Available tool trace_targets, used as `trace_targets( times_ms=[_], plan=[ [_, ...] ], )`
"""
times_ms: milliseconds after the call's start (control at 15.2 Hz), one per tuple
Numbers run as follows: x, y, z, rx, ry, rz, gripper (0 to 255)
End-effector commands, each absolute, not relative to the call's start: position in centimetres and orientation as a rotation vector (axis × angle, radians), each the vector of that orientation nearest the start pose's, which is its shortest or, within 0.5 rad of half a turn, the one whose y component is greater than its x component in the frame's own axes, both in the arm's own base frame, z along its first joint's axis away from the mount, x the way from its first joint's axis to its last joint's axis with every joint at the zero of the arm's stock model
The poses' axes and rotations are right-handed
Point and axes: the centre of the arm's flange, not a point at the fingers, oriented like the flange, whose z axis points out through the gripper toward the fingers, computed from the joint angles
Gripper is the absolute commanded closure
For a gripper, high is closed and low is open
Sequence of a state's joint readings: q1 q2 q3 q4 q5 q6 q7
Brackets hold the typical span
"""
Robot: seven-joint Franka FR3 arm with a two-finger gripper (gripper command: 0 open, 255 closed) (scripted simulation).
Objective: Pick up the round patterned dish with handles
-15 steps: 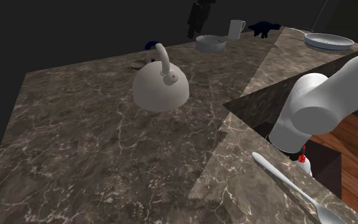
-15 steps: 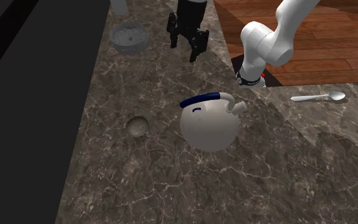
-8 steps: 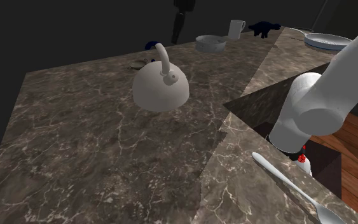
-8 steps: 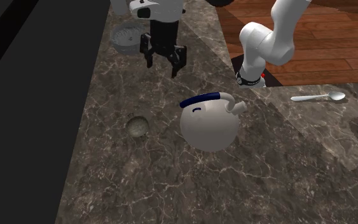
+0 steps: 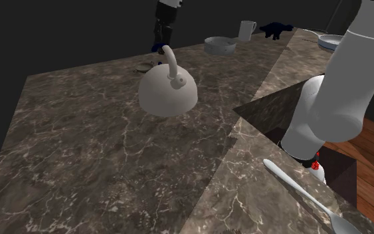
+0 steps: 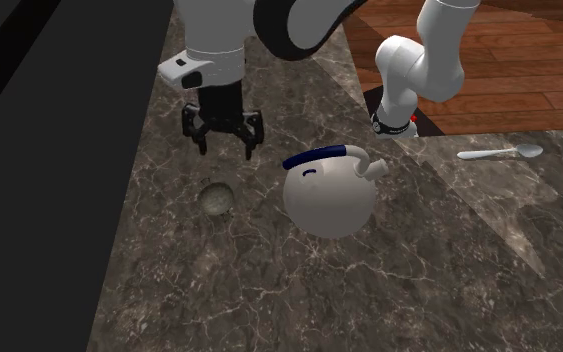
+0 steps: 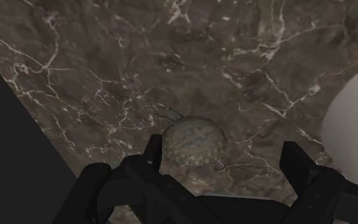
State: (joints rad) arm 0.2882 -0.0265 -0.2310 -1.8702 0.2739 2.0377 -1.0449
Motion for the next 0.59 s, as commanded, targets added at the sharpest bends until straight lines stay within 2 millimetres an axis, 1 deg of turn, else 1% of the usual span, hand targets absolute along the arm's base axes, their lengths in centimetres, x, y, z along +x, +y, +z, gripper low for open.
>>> trace_targets(
  times_ms=[0, 330, 396, 528],
  plan=[
    [59.4, 6.2, 53.3, -2.519, -1.559, -0.446, 0],
    [63.7, 10.7, 51.4, -2.291, -1.849, -0.454, 0],
    [63.8, 10.8, 51.4, -2.284, -1.856, -0.454, 0],
    [63.8, 10.8, 50.3, -2.284, -1.856, -0.454, 0]
  ],
)
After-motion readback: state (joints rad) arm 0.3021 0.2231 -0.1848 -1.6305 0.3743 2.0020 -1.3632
